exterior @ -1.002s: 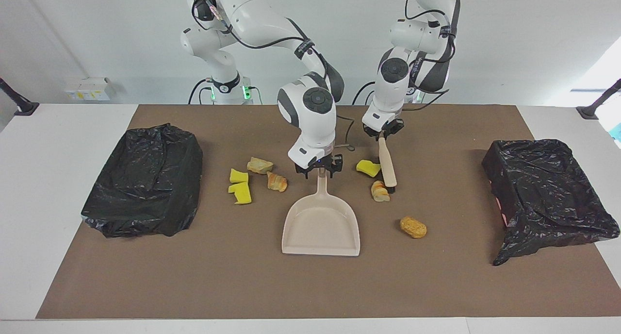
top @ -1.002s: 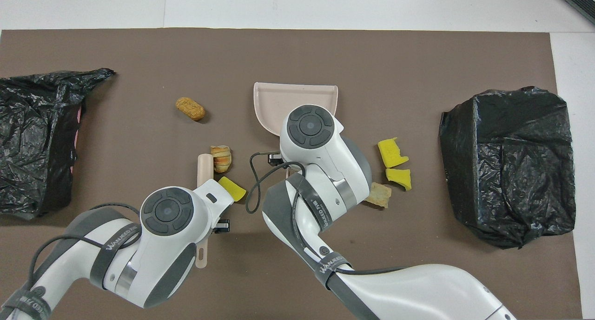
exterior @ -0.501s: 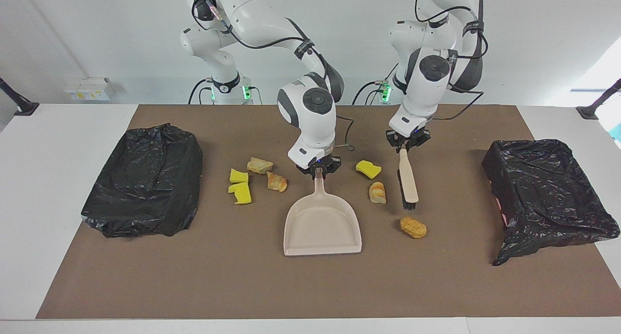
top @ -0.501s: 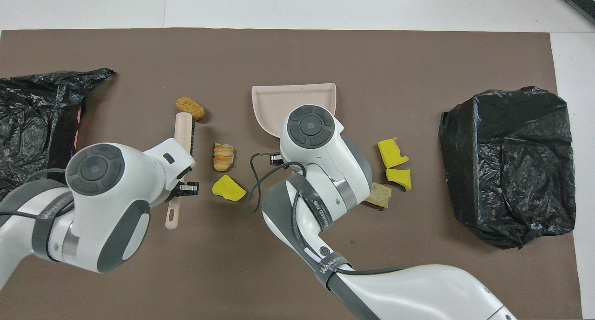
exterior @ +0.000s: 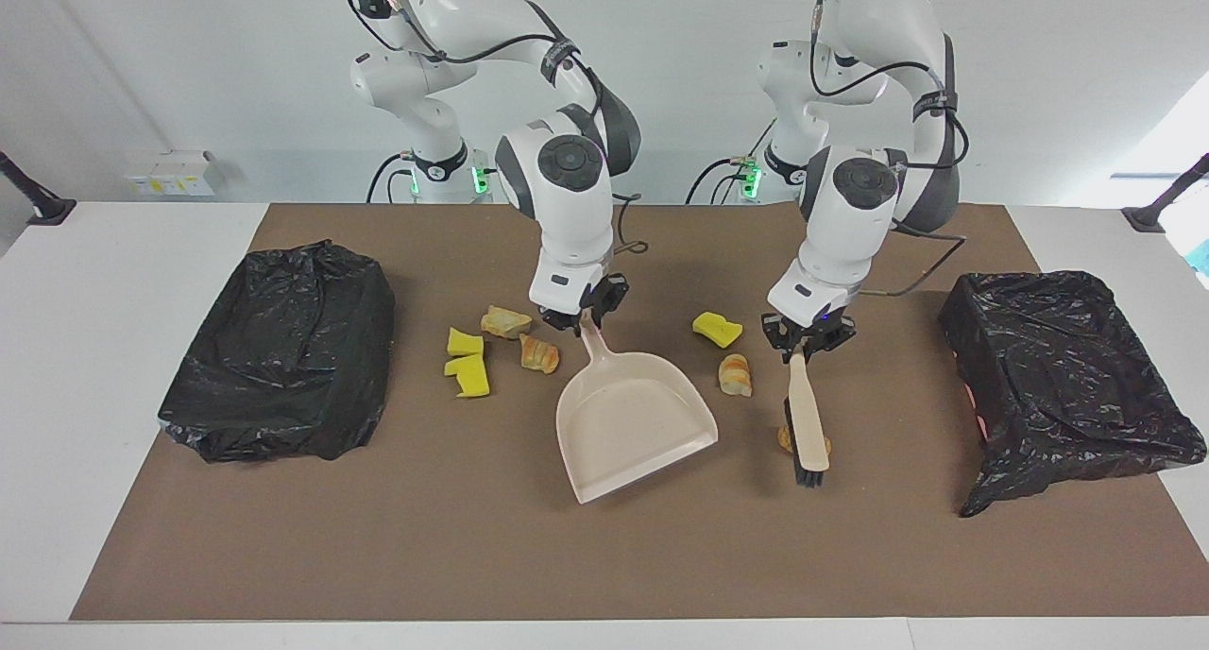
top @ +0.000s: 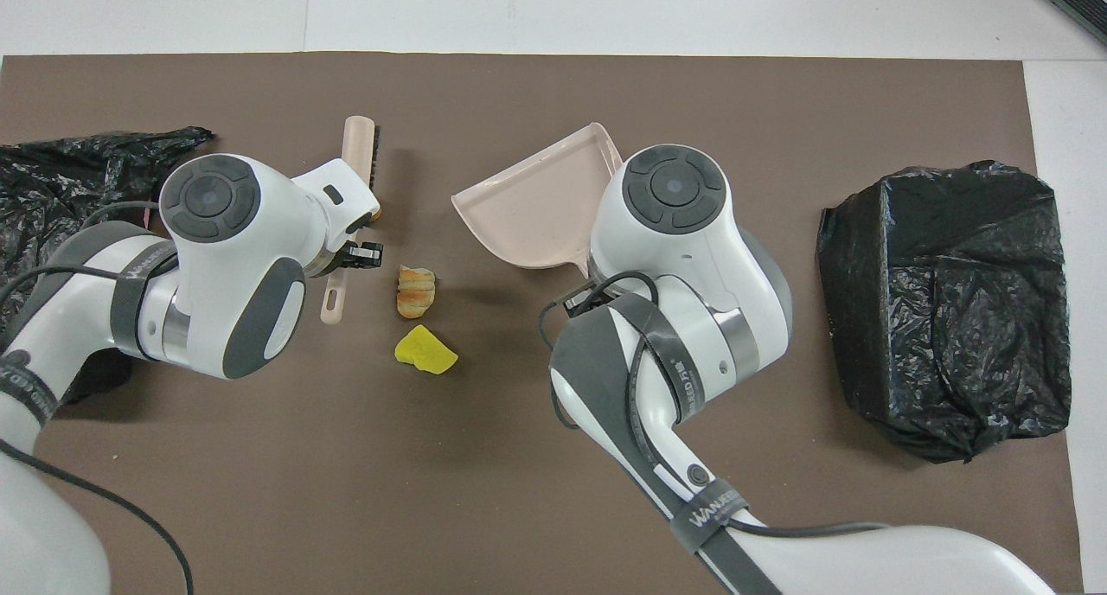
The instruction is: Sweep and dump trash in bin
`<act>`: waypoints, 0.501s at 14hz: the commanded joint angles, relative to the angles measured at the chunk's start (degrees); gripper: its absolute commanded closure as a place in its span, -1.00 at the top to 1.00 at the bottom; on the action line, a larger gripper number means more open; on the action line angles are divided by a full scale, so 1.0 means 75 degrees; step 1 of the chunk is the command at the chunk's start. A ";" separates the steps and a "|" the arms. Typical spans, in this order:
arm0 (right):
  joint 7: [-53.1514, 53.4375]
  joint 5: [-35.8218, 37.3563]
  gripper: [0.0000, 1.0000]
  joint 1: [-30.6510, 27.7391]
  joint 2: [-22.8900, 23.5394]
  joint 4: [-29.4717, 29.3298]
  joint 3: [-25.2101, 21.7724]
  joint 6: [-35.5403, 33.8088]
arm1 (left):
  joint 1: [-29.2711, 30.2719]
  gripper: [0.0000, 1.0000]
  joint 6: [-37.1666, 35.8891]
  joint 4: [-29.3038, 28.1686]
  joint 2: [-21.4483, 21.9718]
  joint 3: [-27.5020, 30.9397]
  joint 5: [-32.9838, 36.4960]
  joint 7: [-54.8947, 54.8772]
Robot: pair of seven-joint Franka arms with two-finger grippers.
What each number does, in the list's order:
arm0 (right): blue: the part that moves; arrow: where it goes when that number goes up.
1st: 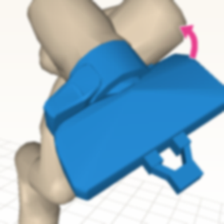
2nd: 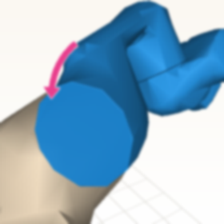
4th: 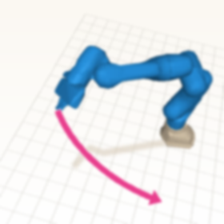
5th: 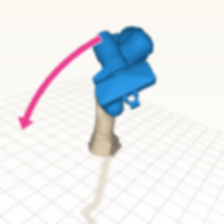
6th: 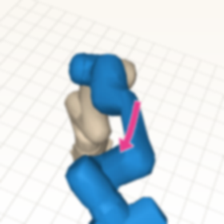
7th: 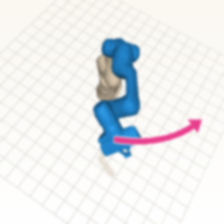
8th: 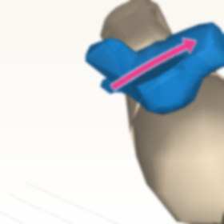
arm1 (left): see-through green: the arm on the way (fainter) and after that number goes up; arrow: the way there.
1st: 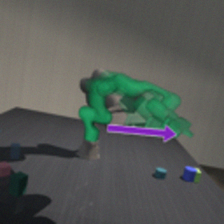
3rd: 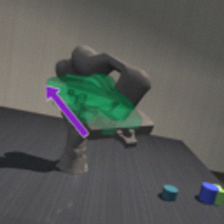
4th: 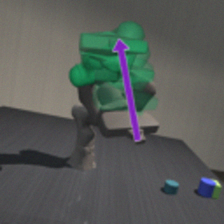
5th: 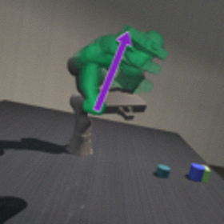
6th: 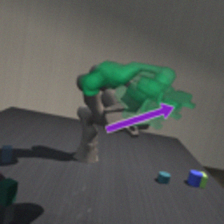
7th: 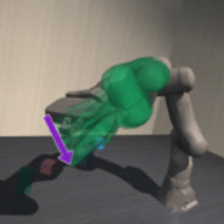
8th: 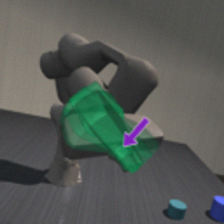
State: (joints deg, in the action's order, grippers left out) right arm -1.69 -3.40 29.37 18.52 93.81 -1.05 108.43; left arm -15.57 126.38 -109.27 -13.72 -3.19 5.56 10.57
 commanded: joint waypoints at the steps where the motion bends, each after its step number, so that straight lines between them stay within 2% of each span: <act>1: -0.1714 -0.0004 -1.00 0.0021 -0.0768 0.1001 0.0047 -0.0042 | 0.0235 -1.00 -0.0034 0.0343 -0.0304 -0.0031 0.0150 -0.1030; 4: -0.3322 0.0464 -1.00 0.0079 -0.1178 0.1751 0.0047 -0.0054 | 0.0260 -1.00 -0.0897 0.0109 -0.0094 -0.0031 0.0150 -0.1199; 7: -0.3209 0.0721 -1.00 0.0407 -0.1530 0.2162 0.0046 -0.0136 | 0.0260 -1.00 -0.2128 0.0015 0.0094 -0.0031 0.0149 -0.1187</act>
State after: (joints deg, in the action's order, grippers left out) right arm -24.61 -0.15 30.91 10.83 106.28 -0.78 107.51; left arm -14.01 115.94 -107.51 -14.69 -3.08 5.72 2.15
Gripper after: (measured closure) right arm 0.687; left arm 0.744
